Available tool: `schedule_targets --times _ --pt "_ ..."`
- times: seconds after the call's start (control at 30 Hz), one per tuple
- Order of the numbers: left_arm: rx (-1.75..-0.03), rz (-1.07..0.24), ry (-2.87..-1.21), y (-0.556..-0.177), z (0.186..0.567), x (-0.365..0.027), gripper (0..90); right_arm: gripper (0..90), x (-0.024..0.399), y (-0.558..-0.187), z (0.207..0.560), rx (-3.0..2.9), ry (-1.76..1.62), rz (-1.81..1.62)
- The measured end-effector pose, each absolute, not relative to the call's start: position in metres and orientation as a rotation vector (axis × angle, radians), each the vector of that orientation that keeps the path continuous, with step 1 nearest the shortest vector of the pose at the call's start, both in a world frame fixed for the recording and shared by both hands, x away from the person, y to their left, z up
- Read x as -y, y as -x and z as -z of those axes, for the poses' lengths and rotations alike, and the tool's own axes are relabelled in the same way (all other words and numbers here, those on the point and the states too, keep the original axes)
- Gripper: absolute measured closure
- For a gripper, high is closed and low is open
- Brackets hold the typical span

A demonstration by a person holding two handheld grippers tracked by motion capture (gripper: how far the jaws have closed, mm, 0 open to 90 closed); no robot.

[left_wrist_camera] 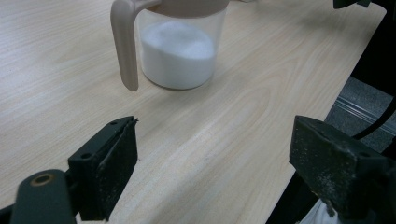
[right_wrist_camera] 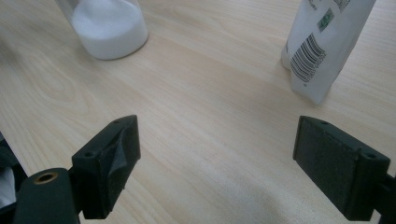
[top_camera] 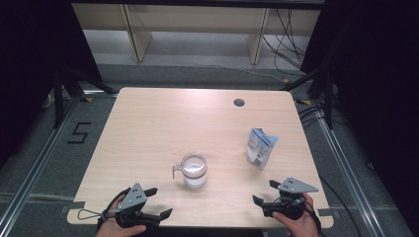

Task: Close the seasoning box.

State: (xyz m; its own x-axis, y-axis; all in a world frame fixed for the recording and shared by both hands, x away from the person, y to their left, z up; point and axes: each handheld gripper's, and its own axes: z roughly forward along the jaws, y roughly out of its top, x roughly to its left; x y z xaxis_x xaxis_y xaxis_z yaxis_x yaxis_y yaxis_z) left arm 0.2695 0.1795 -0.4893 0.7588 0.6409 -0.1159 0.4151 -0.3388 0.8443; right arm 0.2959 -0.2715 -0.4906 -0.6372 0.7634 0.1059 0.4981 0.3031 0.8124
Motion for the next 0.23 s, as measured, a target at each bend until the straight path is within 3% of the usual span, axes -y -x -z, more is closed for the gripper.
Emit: schedule_targets --times 0.23 --pt "-0.802 -0.295 -1.976 -0.2697 0.4886 -0.1801 15.1 15.9 0.2713 -0.2962 0.4912 -2.269 -1.138 -1.255"
